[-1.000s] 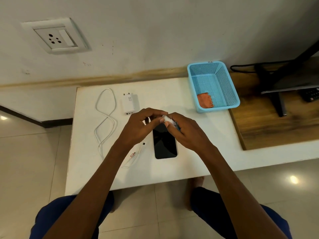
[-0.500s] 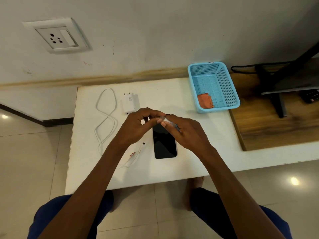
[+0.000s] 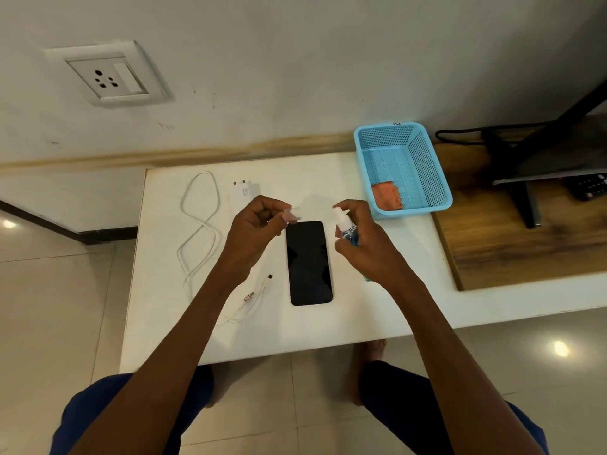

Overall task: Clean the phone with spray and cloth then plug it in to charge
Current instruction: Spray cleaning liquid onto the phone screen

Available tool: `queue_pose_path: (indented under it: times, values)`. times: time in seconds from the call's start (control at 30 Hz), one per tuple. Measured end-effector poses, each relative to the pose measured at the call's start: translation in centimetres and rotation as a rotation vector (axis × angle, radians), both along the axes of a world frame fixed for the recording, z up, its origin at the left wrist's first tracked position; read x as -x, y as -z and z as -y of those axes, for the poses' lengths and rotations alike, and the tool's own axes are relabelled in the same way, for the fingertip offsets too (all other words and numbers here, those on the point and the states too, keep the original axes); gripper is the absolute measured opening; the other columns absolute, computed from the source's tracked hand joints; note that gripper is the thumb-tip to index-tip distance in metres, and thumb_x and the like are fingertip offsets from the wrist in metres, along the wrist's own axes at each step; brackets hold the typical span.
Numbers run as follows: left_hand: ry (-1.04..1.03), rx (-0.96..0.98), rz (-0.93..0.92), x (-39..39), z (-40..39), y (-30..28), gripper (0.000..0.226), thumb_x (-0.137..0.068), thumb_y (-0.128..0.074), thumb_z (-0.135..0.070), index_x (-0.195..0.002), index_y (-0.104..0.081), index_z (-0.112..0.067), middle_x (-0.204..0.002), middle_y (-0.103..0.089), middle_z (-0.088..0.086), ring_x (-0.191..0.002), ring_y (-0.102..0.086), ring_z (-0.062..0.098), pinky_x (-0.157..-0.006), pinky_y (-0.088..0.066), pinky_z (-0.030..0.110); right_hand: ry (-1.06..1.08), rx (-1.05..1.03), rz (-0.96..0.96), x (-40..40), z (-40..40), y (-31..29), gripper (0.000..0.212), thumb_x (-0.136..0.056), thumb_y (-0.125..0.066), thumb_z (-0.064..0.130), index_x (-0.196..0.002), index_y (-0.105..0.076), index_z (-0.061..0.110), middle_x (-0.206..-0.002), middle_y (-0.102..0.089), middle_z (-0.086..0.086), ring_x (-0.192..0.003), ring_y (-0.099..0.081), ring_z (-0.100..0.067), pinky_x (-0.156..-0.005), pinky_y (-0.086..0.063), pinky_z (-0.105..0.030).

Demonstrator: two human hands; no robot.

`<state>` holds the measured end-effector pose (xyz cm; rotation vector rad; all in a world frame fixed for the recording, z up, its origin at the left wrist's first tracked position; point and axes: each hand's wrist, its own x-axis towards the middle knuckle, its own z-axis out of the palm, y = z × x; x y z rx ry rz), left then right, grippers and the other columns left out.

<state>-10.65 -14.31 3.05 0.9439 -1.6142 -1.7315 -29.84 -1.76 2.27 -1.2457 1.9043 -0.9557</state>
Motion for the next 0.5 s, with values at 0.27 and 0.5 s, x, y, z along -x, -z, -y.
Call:
queue_pose_path:
  times: [0.27, 0.5]
  values:
    - [-0.002, -0.212, -0.175, 1.5, -0.8, 0.2, 0.028, -0.098, -0.058, -0.010, -0.124, -0.067, -0.010, -0.098, -0.070, 0.003, -0.085, -0.054, 0.019, -0.072, -0.048, 0.024, 0.021, 0.025, 0.058, 2.4, 0.0, -0.2, 0.052, -0.094, -0.065, 0.033, -0.127, -0.035, 0.060, -0.127, -0.054, 0.017, -0.109, -0.056, 0.008, -0.094, -0.042, -0.017]
    - [-0.045, -0.301, -0.172, 2.4, -1.5, 0.4, 0.025, -0.095, -0.060, -0.004, -0.120, -0.064, -0.008, -0.098, -0.072, 0.004, -0.082, -0.059, 0.018, -0.071, -0.049, 0.026, 0.058, -0.038, -0.079, 4.4, -0.9, 0.1, 0.054, -0.090, -0.068, 0.042, -0.132, -0.035, 0.052, -0.120, -0.055, 0.016, -0.093, -0.058, 0.006, -0.085, -0.039, -0.020]
